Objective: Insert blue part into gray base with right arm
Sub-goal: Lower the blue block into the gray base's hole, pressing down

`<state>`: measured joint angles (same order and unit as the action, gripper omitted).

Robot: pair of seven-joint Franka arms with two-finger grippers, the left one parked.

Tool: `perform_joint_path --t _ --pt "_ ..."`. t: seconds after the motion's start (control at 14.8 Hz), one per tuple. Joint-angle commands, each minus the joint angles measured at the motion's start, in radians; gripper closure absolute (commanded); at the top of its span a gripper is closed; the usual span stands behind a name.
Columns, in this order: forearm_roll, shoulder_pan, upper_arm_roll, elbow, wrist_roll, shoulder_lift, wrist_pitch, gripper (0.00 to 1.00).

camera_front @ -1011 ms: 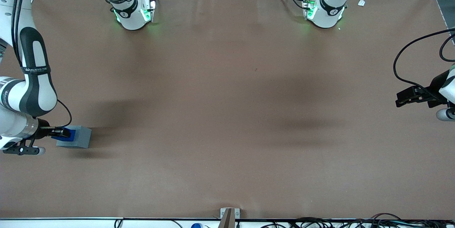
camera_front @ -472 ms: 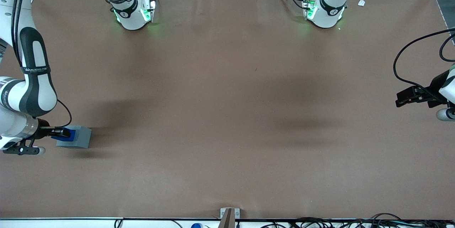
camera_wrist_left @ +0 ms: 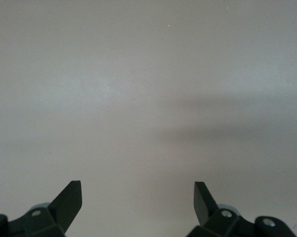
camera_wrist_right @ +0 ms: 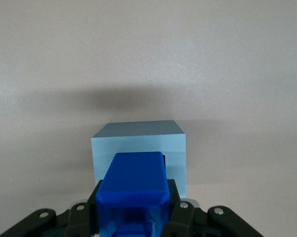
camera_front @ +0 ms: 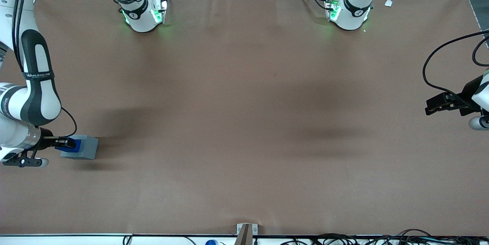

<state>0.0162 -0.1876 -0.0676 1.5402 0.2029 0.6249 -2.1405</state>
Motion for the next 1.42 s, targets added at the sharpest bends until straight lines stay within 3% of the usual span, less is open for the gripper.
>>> perform_joint_path --t 0.0,1.35 --pt "-0.002 -0.012 0.011 -0.038 0.007 0.027 0.013 0.94" --pt "0.004 -0.015 0.011 -0.028 0.012 0.022 0.04 0.94"
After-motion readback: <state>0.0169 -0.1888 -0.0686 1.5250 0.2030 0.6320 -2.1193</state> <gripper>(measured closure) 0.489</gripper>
